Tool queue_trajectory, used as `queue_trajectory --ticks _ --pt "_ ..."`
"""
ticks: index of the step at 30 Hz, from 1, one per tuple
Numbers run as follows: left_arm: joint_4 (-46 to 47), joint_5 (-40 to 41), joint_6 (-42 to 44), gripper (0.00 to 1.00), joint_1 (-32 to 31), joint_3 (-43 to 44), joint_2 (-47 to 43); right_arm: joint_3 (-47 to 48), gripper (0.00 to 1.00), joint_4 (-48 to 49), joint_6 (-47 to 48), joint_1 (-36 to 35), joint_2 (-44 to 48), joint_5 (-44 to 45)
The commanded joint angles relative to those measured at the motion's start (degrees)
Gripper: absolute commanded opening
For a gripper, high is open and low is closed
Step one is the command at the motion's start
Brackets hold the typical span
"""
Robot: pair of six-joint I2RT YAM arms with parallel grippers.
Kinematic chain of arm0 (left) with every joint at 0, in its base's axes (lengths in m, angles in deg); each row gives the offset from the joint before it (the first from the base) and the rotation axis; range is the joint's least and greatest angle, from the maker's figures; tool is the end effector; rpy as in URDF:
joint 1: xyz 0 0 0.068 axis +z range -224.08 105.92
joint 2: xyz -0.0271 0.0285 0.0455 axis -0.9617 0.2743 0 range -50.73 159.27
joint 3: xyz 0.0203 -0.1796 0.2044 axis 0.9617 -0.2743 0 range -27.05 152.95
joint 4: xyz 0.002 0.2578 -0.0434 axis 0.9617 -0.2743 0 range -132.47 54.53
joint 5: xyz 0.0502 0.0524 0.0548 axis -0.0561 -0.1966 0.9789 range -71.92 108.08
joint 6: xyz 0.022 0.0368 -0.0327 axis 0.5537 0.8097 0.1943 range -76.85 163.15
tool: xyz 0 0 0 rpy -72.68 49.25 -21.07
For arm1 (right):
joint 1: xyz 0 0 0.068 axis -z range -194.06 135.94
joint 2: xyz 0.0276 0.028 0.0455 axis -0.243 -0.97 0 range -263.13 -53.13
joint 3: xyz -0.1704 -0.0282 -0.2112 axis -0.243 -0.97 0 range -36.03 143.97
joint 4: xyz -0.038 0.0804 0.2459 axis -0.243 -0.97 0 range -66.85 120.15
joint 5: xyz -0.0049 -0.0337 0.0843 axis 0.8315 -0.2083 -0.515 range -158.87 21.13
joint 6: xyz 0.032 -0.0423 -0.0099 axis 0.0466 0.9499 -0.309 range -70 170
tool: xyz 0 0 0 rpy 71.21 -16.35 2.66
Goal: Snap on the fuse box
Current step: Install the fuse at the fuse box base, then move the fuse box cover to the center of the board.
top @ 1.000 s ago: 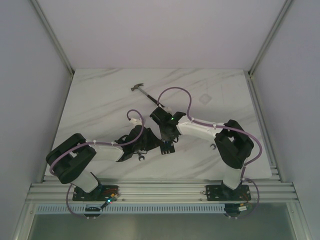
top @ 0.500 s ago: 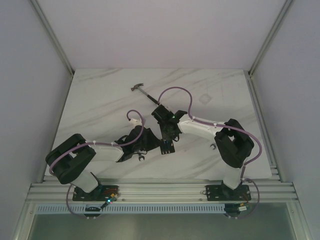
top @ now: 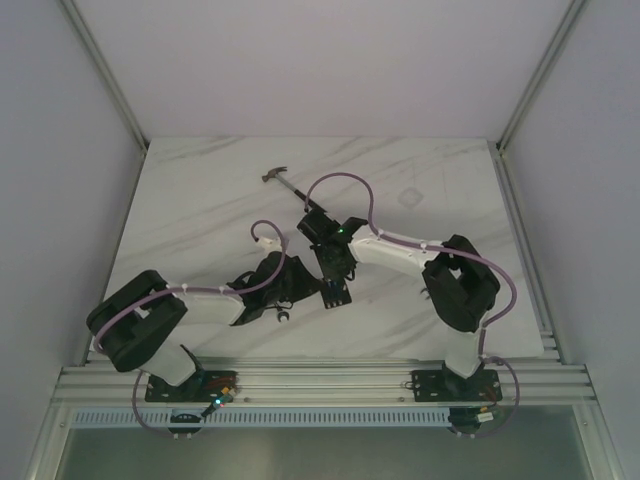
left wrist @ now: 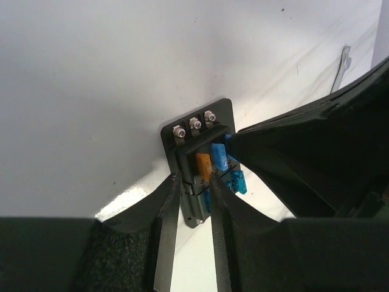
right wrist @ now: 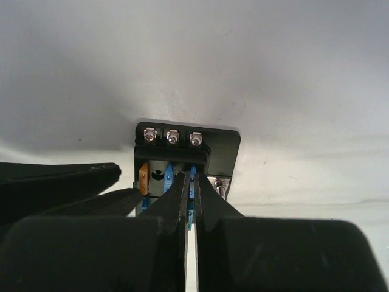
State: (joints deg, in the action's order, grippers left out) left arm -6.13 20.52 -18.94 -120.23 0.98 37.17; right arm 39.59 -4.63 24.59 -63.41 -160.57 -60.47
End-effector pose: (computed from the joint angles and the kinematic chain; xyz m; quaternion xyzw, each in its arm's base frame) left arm 0.1948 -0.2006 0.1400 -0.1308 0.8583 -0.3910 0.3056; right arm 0.2531 0.2866 0.1868 -0.1880 0.9585 0.0658 0.2042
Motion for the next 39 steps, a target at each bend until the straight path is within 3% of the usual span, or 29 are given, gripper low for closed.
queue_trajectory --ticks 1,6,13,22,29,34,39 --pt "-3.5 3.6 0.6 0.36 0.1 -1.0 -3.8 2.0 0.09 5.9 5.7 -0.4 -5.9 -1.5" --pt "-6.5 5.2 1.8 0.39 0.4 -0.6 -8.1 5.0 0.21 5.5 8.3 -0.4 -4.2 -1.9" --pt "-11.0 7.6 3.3 0.53 1.1 -1.2 -14.5 3.5 0.43 6.0 9.1 -0.2 4.5 0.2" --pt "-18.9 11.7 7.5 0.69 2.5 -2.7 -24.7 -4.1 0.56 5.8 7.0 4.0 14.9 7.2" --pt "-23.2 12.0 11.0 0.80 4.2 -4.1 -31.0 -8.8 0.65 6.4 5.9 5.0 16.3 7.1" --pt "-27.1 13.5 14.5 0.91 5.8 -4.5 -34.2 -10.6 0.79 7.2 5.2 8.9 15.9 12.2" --pt "-31.4 17.4 20.9 1.00 8.7 -3.6 -37.5 -11.3 0.99 13.0 6.1 16.1 15.3 16.4"
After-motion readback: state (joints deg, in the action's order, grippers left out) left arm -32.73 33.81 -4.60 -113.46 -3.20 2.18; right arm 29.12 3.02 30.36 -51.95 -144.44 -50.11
